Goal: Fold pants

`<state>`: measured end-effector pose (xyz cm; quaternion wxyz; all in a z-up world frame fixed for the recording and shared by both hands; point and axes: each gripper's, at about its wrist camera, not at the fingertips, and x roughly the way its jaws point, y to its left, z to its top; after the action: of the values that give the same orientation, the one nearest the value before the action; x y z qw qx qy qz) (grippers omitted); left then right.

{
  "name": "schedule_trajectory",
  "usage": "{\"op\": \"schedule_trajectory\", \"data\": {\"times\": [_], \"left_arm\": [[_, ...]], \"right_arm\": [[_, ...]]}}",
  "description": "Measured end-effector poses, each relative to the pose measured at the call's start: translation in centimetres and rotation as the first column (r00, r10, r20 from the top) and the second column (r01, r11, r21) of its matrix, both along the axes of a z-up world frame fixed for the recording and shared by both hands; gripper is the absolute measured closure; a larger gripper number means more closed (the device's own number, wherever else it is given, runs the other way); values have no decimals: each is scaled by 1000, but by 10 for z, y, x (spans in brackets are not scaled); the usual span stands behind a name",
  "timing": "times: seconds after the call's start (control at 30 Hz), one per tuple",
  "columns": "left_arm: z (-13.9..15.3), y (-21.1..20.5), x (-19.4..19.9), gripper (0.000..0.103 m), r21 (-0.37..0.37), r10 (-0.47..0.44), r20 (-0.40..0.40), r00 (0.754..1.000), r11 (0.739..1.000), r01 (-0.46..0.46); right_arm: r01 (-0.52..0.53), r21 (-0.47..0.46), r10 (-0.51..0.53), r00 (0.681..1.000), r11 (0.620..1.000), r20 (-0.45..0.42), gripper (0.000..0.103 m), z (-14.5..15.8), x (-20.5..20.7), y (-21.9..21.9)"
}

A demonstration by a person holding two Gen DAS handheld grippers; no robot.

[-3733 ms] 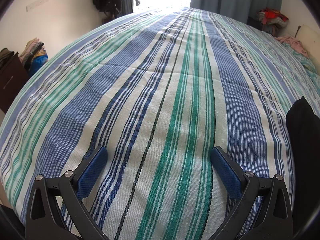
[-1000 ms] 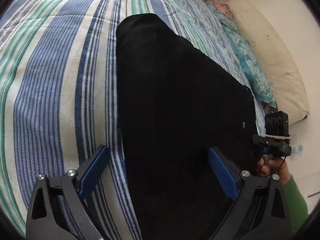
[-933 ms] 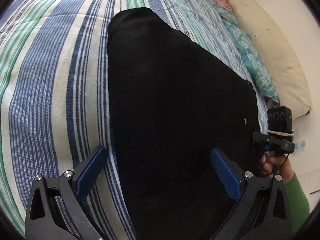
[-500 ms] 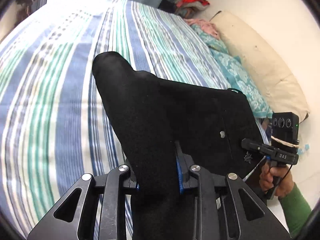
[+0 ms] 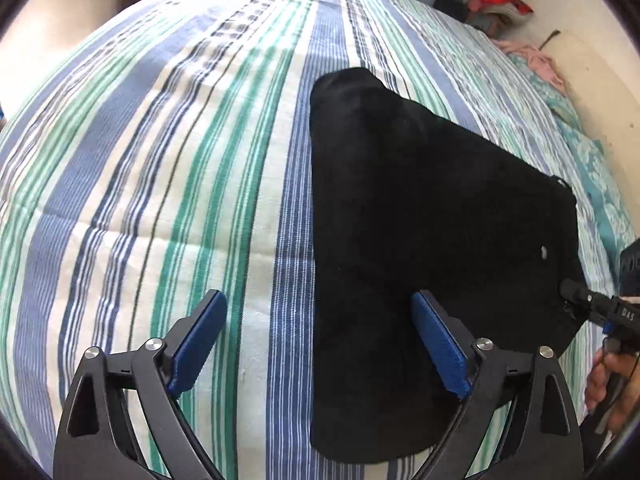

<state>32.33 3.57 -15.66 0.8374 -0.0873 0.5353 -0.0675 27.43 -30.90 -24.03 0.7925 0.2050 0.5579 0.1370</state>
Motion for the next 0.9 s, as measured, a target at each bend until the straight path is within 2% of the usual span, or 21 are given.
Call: {"op": "schedule_trajectory", "data": {"times": [0.03, 0.1, 0.17, 0.23, 0.33, 0.4, 0.47, 0.5, 0.57, 0.67, 0.8, 0.9], "left_arm": [[12, -1, -8, 18, 22, -2, 35, 999, 1000, 1], [34, 3, -29, 17, 83, -19, 117, 993, 997, 9], [52, 0, -50, 13, 148, -27, 194, 981, 989, -2], [70, -6, -78, 10, 199, -24, 265, 964, 979, -31], [88, -11, -114, 5, 258, -34, 355, 934, 964, -62], [96, -18, -136, 2, 290, -38, 377, 926, 954, -80], [106, -18, -161, 1, 324, -13, 413, 911, 936, -134], [108, -19, -173, 1, 326, -3, 422, 906, 933, -149], [111, -17, -188, 1, 307, 13, 388, 922, 941, -143], [118, -14, -211, 1, 261, 15, 315, 949, 960, -102], [132, -15, -236, 1, 245, 18, 305, 952, 965, -97], [142, -16, -248, 1, 271, -7, 315, 949, 959, -83]], "right_arm": [[10, 17, -10, 1000, 1000, -3, 35, 4, -3, -6], [23, -2, -23, 999, 1000, 46, 33, 23, -16, -20], [53, -52, -47, 992, 997, 114, 8, 47, -37, -36], [91, -113, -69, 981, 989, 179, 0, 69, -57, -44], [113, -204, -58, 965, 972, 257, 0, 101, -99, -38], [127, -269, -42, 953, 955, 301, 0, 113, -137, -23], [132, -355, -19, 952, 926, 306, 0, 118, -161, -2], [159, -420, -23, 950, 894, 311, 0, 119, -179, 9], [200, -495, -28, 943, 846, 332, 0, 124, -209, 28], [211, -462, -41, 935, 861, 352, 0, 135, -245, 49], [205, -471, -17, 928, 858, 373, 0, 151, -275, 75], [193, -492, 8, 926, 849, 377, 0, 158, -287, 89]]}}
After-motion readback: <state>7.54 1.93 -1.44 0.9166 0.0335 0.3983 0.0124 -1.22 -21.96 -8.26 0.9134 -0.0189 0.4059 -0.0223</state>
